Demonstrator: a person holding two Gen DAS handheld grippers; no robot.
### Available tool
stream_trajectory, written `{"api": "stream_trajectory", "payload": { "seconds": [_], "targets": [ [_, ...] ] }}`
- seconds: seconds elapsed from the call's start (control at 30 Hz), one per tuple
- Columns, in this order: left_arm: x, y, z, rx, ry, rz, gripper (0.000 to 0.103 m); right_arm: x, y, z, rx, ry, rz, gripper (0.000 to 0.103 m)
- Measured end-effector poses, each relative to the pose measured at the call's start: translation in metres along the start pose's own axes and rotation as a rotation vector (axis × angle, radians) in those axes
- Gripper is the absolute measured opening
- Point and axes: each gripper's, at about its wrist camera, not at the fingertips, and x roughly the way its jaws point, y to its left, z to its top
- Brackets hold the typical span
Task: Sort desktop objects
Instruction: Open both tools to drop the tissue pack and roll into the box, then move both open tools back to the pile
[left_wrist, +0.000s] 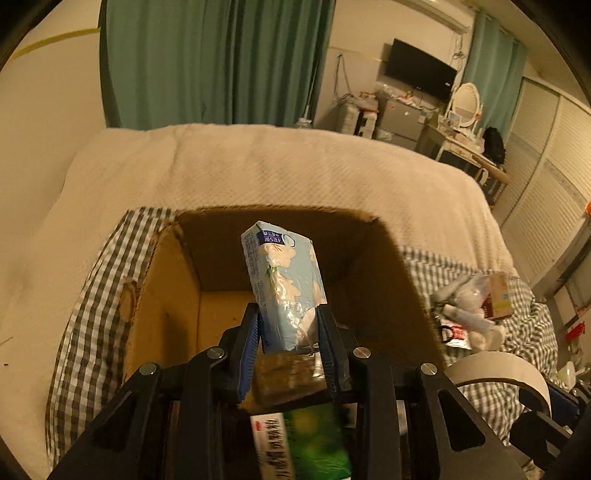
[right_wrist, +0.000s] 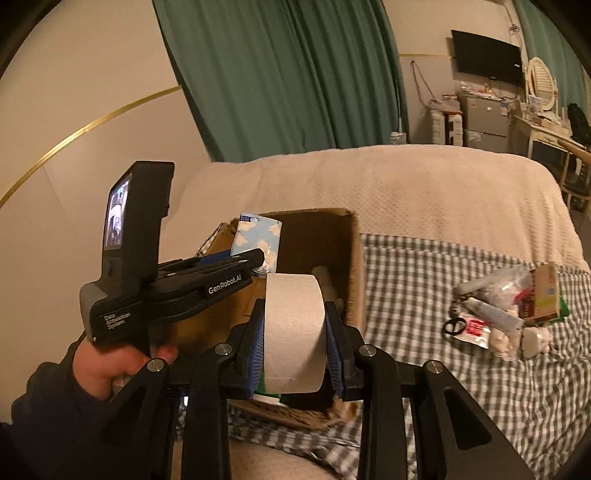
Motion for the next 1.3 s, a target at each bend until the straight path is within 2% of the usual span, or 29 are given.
{"api": "stream_trajectory", "payload": {
  "seconds": [0.13,0.23,0.27,0.3,0.33,0.37,0.43,0.63,0.73,0.87,1.0,1.1,1.3],
  "targets": [
    [0.011,0.008,-0.004,-0.016,0.031,0.003,0.031,0.018,0.006,0.001,-0.005,0.027,0.023,0.028],
    [0.016,0.008,-0.005,-0.029,0.064,0.008,0.035,0.028,0.007,0.001,0.005,0.048,0.048,0.029],
    [0.015,0.008,-0.005,-0.029,0.061,0.007,0.038,0.031,0.007,0.0,0.007,0.059,0.053,0.029],
    [0.014,0.006,-0.005,-0.024,0.055,0.011,0.048,0.031,0.006,0.0,0.007,0.06,0.052,0.029],
    [0.012,0.006,-0.004,-0.02,0.053,0.017,0.052,0.031,0.005,-0.001,0.004,0.058,0.05,0.03],
    [0.01,0.004,-0.004,-0.017,0.048,0.027,0.055,0.03,0.003,-0.002,0.004,0.057,0.047,0.033],
    [0.005,0.002,-0.001,-0.019,0.045,0.029,0.055,0.027,-0.003,-0.003,0.017,0.054,0.049,0.04],
    [-0.019,-0.017,0.001,-0.035,0.026,-0.003,0.058,-0.006,-0.018,0.004,0.051,-0.014,0.039,0.041],
    [-0.036,-0.041,-0.002,-0.002,0.004,-0.018,0.066,-0.034,-0.026,0.004,0.024,-0.053,-0.009,0.041],
    [-0.056,-0.086,-0.009,0.042,-0.02,-0.075,0.067,-0.07,-0.048,-0.001,0.035,-0.092,-0.078,0.041],
    [-0.062,-0.135,-0.02,0.084,-0.01,-0.112,0.069,-0.106,-0.085,-0.015,0.072,-0.109,-0.167,0.041],
    [-0.058,-0.172,-0.031,0.112,-0.002,-0.137,0.076,-0.128,-0.119,-0.028,0.091,-0.106,-0.245,0.041],
    [-0.021,-0.233,-0.06,0.145,0.056,-0.153,0.077,-0.148,-0.184,-0.065,0.119,-0.067,-0.364,0.041]
  ]
}}
